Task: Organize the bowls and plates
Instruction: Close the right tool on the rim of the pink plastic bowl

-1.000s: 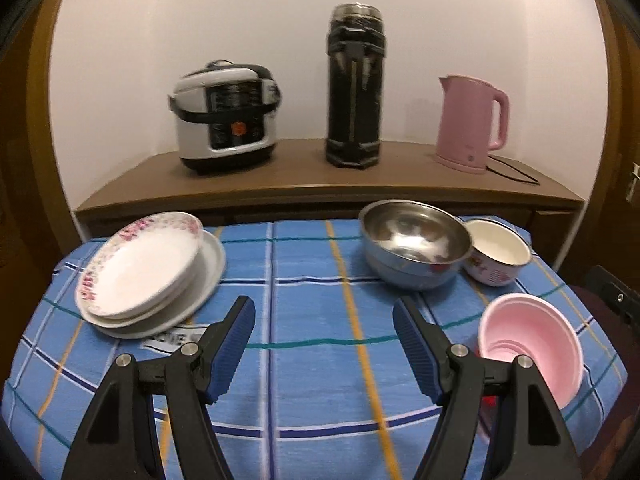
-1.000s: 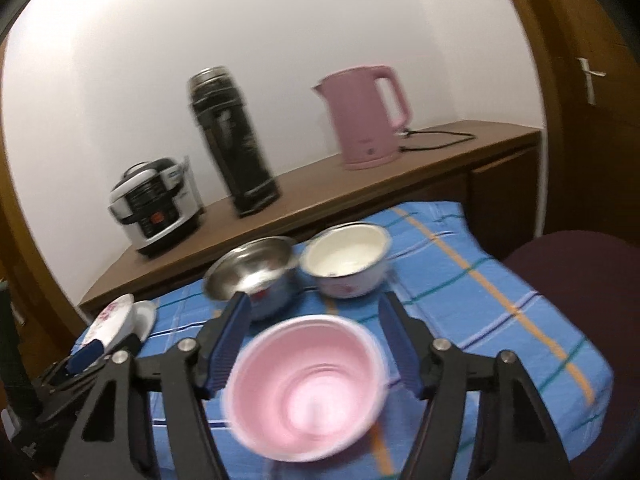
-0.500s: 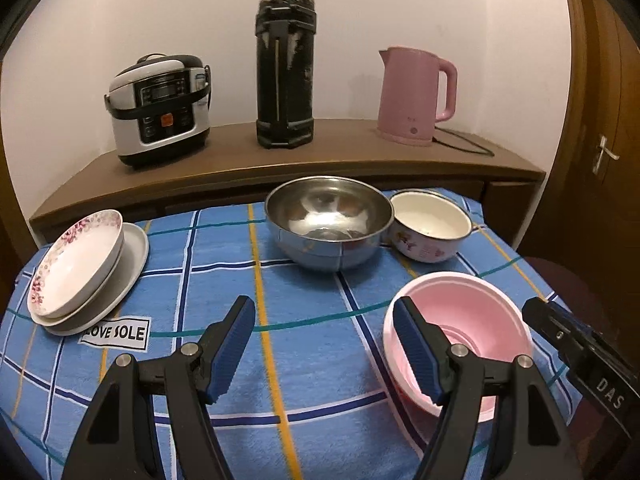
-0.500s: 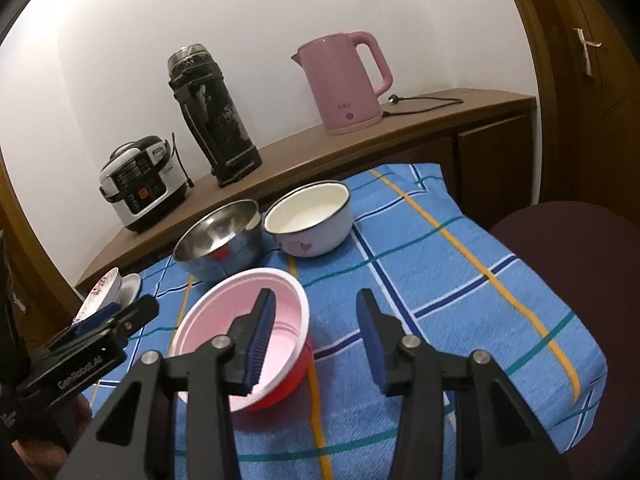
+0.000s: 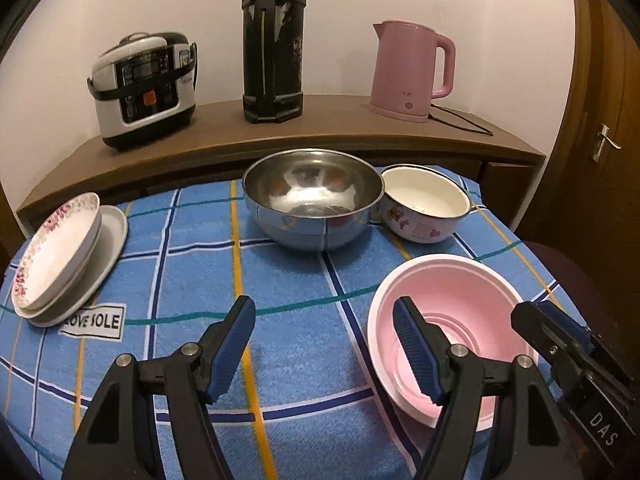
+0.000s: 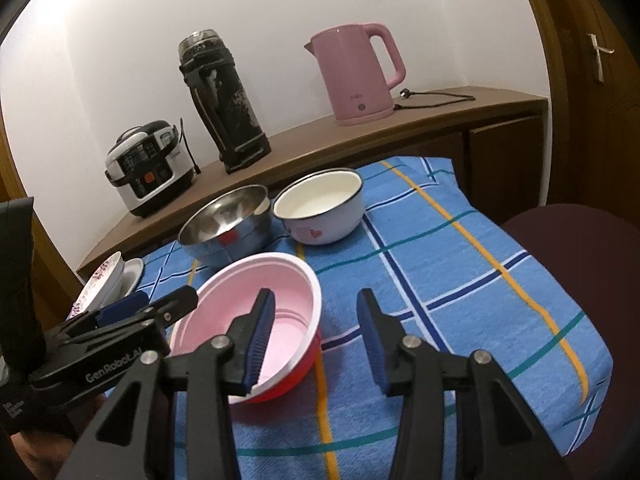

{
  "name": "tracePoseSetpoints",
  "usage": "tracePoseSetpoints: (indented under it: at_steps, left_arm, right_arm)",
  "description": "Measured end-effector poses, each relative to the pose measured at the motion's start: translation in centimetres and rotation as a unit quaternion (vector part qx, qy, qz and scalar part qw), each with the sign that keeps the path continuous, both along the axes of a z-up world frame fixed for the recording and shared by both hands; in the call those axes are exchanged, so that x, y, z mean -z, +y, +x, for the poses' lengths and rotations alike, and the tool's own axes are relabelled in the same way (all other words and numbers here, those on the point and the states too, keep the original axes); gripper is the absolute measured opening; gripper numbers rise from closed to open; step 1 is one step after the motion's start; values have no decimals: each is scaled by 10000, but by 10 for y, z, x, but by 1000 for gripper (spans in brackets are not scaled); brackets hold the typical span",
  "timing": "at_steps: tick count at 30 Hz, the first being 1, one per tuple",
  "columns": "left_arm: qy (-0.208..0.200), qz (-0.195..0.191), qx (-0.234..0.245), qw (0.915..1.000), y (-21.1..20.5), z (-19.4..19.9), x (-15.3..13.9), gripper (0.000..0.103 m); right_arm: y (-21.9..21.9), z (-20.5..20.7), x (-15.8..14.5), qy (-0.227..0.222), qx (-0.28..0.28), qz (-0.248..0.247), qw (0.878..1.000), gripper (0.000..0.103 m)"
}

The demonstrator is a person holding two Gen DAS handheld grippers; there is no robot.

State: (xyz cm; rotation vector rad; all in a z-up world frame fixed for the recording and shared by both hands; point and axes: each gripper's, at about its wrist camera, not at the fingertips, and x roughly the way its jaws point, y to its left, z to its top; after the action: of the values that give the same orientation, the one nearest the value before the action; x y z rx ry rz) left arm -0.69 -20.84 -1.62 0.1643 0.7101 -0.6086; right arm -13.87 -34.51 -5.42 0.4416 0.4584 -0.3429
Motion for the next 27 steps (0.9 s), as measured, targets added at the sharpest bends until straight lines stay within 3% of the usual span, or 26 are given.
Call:
tracePoseSetpoints:
  at_steps: [7,9,16,19,22,24,27]
  left_arm:
    - [150,115,-83,9998,-3,3,7,67]
    - [142,172,-69,9997,-5,3,8,59]
    - [116,296,-79,9995,-8,2,12,58]
    - [123,296,-56,9995,-9,1,13,54]
    - [182,238,85,9995,-11,-1,14,40]
    - [214,197,182,9994,-14,-3,14,24]
    - [278,153,299,9990,-18,-4,15,13]
  right_arm:
    - [2,5,3,118,-90,-5,9999,44]
    - [3,5,4,133,-71,-27,9999,44]
    - [4,7,6,182,-112,-3,9998,44]
    - [3,8,9,210,-135,47,9997,39]
    - [3,11,11,249,-196,78,9995,27]
    - [4,12,11,232,-241,124,9994,24]
    - [5,14,10,235,-296,119,9992,20]
